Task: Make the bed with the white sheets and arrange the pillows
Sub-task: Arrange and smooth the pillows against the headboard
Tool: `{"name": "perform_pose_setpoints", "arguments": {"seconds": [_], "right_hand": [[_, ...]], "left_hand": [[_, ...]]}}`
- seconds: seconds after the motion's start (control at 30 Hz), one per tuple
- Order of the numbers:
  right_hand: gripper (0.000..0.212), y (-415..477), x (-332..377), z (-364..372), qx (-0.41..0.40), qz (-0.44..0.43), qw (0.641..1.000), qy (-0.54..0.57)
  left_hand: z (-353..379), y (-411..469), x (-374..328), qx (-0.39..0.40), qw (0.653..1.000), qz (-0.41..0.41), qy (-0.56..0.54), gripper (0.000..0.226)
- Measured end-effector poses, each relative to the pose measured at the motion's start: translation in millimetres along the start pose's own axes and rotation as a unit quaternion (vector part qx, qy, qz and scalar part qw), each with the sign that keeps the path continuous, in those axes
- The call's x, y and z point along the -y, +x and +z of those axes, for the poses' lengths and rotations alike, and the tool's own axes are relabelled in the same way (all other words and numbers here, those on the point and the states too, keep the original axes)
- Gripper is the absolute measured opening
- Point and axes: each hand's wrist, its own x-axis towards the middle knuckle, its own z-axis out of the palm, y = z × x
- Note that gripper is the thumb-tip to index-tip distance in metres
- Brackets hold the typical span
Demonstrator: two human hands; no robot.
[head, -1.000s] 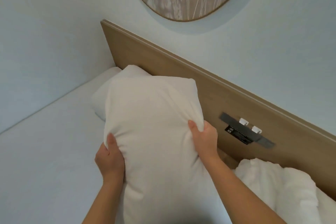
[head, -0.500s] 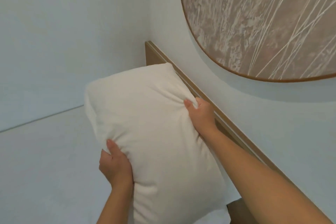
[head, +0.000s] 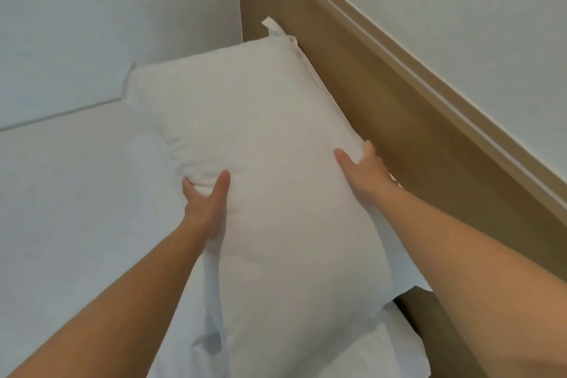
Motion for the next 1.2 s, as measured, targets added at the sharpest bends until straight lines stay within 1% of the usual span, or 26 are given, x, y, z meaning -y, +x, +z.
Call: {"name": "perform_pose_setpoints", "arguments": {"seconds": [0.03,0.07,0.1,0.13,0.17,0.23,0.3,0.33,0.37,0.4,0.43,0.47,0.5,0.53,0.57,0.6,0.63,0.7,0.87,0.97,1.07,1.1,1.2], "right_hand": [[0.082,10.6,2.8,-0.3,0.015,0.007,0.999,0.031],[0.067,18.9,6.5,-1.3,0.013,0.001,0.998,0.058],[0.041,25.6,9.6,-3.7,-0.017,-0.022,0.997,0.078],[0.023,27.1,12.9,-9.7,-0.064,-0.045,0.993,0.085],[0.023,26.7,15.6,-18.9,-0.117,-0.072,0.987,0.081],[0.025,22.1,20.2,-40.4,-0.208,-0.114,0.969,0.063],[0.016,15.2,26.8,-52.1,-0.249,-0.152,0.957,-0.003],[0.016,10.3,29.5,-50.3,-0.248,-0.162,0.953,-0.058],[0.03,6.5,31.9,-41.0,-0.23,-0.177,0.951,-0.11],[0.045,3.4,35.0,-26.2,-0.194,-0.198,0.948,-0.159],[0.054,0.3,36.9,-8.2,-0.156,-0.224,0.94,-0.204],[0.057,-0.8,35.6,12.2,-0.121,-0.247,0.93,-0.245],[0.057,0.5,30.0,31.8,-0.096,-0.256,0.922,-0.272],[0.057,5.6,22.0,48.1,-0.088,-0.255,0.921,-0.281],[0.058,13.2,13.2,61.4,-0.091,-0.251,0.922,-0.28],[0.059,21.8,5.1,70.9,-0.1,-0.245,0.924,-0.275],[0.06,31.7,-1.7,78.2,-0.109,-0.24,0.926,-0.271],[0.061,49.5,-12.8,89.4,-0.117,-0.235,0.925,-0.274],[0.061,70.1,-31.4,111.9,-0.106,-0.228,0.921,-0.297],[0.061,64.6,-33.2,109.3,-0.082,-0.229,0.926,-0.288],[0.061,39.6,-41.0,95.7,-0.073,-0.234,0.93,-0.273],[0.061,28.6,-44.4,89.9,-0.072,-0.236,0.93,-0.272],[0.06,1.9,-51.7,77.8,-0.076,-0.249,0.928,-0.267]], "left_hand": [[2.5,5.6,2.9,0.004,1.0,-0.014,-0.011,0.101],[5.8,8.6,4.2,0.012,0.999,-0.021,-0.027,0.103],[10.0,8.7,3.8,0.025,0.998,-0.02,-0.049,0.102],[15.7,8.0,0.5,0.039,0.997,-0.01,-0.071,0.101],[21.6,8.2,-4.8,0.051,0.995,0.003,-0.087,0.102],[28.6,7.4,-18.3,0.072,0.992,0.027,-0.098,0.115],[32.0,9.0,-23.5,0.071,0.994,0.034,-0.079,0.12],[33.7,10.6,-21.8,0.054,0.997,0.024,-0.056,0.12],[34.1,11.2,-18.9,0.025,0.999,0.011,-0.018,0.122],[33.8,9.0,-17.6,-0.016,0.999,0.011,0.036,0.124],[33.5,5.1,-18.1,-0.065,0.991,0.041,0.109,0.122],[34.2,2.8,-20.1,-0.118,0.968,0.109,0.191,0.114],[35.2,3.1,-22.8,-0.155,0.929,0.205,0.267,0.102],[37.4,6.5,-26.5,-0.165,0.884,0.29,0.327,0.09],[40.4,12.5,-28.4,-0.153,0.848,0.339,0.378,0.081],[44.3,22.4,-25.1,-0.136,0.822,0.355,0.425,0.075],[48.8,32.9,-18.6,-0.122,0.804,0.349,0.465,0.073],[60.2,53.4,-0.8,-0.109,0.784,0.322,0.519,0.074],[82.6,80.2,17.6,-0.082,0.763,0.265,0.584,0.076],[79.3,73.3,20.6,-0.067,0.767,0.257,0.584,0.075],[72.6,40.3,29.9,-0.074,0.792,0.269,0.542,0.073],[71.4,27.3,32.6,-0.074,0.796,0.283,0.53,0.072],[66.2,0.2,34.6,-0.063,0.781,0.346,0.516,0.069]]}}
